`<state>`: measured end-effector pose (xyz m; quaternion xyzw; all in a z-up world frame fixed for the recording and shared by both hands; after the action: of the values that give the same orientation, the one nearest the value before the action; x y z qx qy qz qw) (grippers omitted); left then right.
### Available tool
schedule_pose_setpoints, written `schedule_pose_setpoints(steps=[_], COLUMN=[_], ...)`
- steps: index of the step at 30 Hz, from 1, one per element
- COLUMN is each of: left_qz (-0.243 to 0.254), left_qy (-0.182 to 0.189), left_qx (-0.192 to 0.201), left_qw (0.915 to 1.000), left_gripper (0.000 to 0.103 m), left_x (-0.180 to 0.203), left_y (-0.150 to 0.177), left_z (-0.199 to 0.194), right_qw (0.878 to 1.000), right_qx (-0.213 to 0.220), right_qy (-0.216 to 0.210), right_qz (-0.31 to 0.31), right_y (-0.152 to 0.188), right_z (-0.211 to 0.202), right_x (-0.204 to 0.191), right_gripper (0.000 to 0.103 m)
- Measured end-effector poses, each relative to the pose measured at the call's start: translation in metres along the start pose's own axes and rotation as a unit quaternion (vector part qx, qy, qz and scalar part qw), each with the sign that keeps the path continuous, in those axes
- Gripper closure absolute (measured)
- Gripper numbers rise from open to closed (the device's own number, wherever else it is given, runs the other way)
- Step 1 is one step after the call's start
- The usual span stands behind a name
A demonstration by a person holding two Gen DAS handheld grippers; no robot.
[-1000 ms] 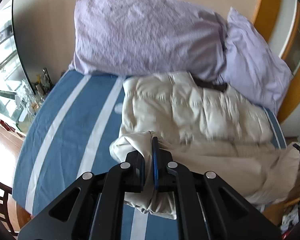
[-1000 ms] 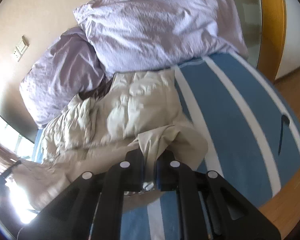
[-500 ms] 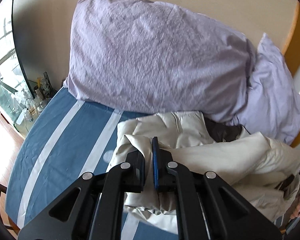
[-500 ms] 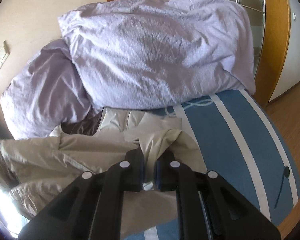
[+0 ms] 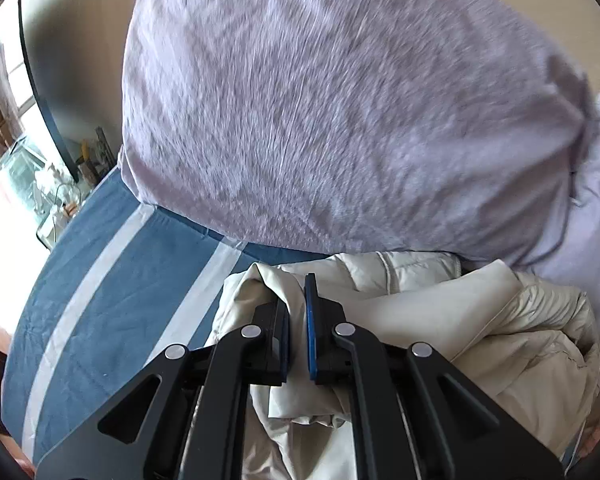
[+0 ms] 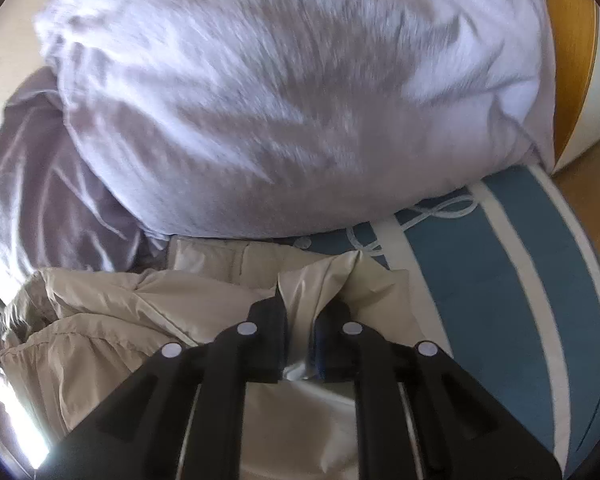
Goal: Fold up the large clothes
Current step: 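Grasp the hem with the left gripper while the right gripper grasps it too, lifting toward the collar, then lay the held hem over the collar and open both grippers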
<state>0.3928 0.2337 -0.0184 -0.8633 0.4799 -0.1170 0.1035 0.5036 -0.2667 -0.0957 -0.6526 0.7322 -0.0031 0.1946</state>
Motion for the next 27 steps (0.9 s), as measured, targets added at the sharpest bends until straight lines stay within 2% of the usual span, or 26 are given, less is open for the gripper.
schedule_pose_setpoints(steps=[3,7,11,13,14,15,16,17,20,27], left_qz=[-0.011,-0.024,-0.027,-0.017,-0.012,-0.005,0.003,0.018,0.040,0.082], left_qy=[-0.007,-0.001,0.018,0.019,0.017,0.008,-0.005,-0.016,-0.021,-0.004], left_qx=[-0.012,-0.024,-0.034,-0.031,-0.025,-0.013,0.005,0.020,0.024,0.009], left_qw=[0.9998,0.9994,0.9989,0.9992,0.9995,0.9999,1.0000,0.9995,0.9987,0.9965], left_gripper=[0.097,0.094,0.083,0.072,0.057,0.035,0.029,0.027,0.027,0.027], left_x=[0.000,-0.003,-0.005,-0.002,0.000,0.002,0.004,0.009,0.020,0.055], left_y=[-0.003,-0.005,-0.009,-0.010,-0.011,-0.013,-0.014,-0.016,-0.016,0.008], left_z=[0.017,0.025,0.020,0.012,0.008,0.002,-0.006,-0.014,-0.023,-0.018], right_qw=[1.000,0.999,0.999,1.000,0.999,0.999,0.998,0.998,0.994,0.986], right_qx=[-0.021,-0.035,-0.021,-0.002,0.011,0.018,0.019,0.018,0.006,-0.042], right_qy=[-0.005,-0.029,-0.041,-0.029,-0.024,-0.020,-0.019,-0.020,-0.024,-0.028], right_qz=[0.014,0.019,0.012,-0.006,-0.023,-0.039,-0.053,-0.065,-0.103,-0.158], right_y=[-0.007,-0.011,-0.011,-0.008,-0.006,-0.003,-0.001,0.002,0.013,0.043], right_z=[0.017,0.019,-0.001,-0.015,-0.024,-0.031,-0.036,-0.039,-0.041,-0.018], right_x=[0.002,0.006,0.005,0.000,-0.005,-0.011,-0.016,-0.022,-0.046,-0.096], right_gripper=[0.086,0.069,0.055,0.045,0.045,0.044,0.044,0.044,0.044,0.044])
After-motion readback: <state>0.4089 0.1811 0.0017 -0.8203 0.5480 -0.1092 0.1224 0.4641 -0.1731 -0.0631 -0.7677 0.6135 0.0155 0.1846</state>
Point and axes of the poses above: each gripper's, at about its wrist camera, not at the fingertips, and z roughly the way its jaws point, x to its right, y to its underside, the point moved 5 cm from there along z, roughly the way its jaws point, and after that the axes turned 15 degrees about -x, right-handed, at the moved point
